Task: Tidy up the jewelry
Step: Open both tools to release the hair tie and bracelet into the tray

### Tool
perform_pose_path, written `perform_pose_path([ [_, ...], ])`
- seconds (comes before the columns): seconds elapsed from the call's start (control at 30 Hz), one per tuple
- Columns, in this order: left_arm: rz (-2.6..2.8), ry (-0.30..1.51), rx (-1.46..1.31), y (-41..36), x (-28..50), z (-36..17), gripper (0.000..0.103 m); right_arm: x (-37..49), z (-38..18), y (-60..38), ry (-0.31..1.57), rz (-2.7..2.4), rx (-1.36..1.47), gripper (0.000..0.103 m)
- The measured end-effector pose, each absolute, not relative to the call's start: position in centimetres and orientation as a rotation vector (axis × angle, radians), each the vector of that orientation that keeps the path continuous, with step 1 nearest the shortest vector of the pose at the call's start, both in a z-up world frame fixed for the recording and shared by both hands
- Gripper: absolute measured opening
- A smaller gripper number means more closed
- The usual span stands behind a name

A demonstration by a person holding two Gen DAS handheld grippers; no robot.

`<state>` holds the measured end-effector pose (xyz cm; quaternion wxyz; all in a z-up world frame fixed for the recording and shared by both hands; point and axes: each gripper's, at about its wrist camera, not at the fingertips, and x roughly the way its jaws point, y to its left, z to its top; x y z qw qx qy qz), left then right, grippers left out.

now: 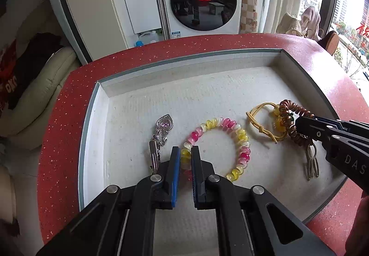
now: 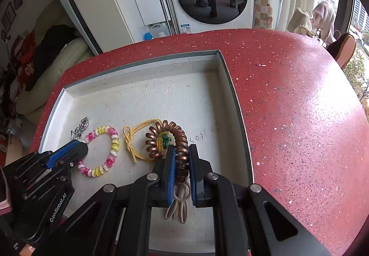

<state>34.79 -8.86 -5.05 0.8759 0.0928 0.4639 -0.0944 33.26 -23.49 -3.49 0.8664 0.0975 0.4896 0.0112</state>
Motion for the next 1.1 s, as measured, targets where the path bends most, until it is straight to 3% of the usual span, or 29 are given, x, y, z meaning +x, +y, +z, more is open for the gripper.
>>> perform_pose_path([
  [0.2,-0.175,0.962,0.188,-8.8,34.5,-4.9,0.027,33.1,-3.7,-23.5,1.041,0.036,0.204,0.017],
  [0.33,-0.172,0.956,0.163,-8.6,34.3,-4.5,0.027,32.4,-3.1,-23.6,1.018,0.040,0.223,0.049],
  [1.1,-0.178,0.911,0.120,-7.3,33.1,-2.2,0.027,30.2,0.0,-23.4,0.949,0.089,0.308,0.054],
])
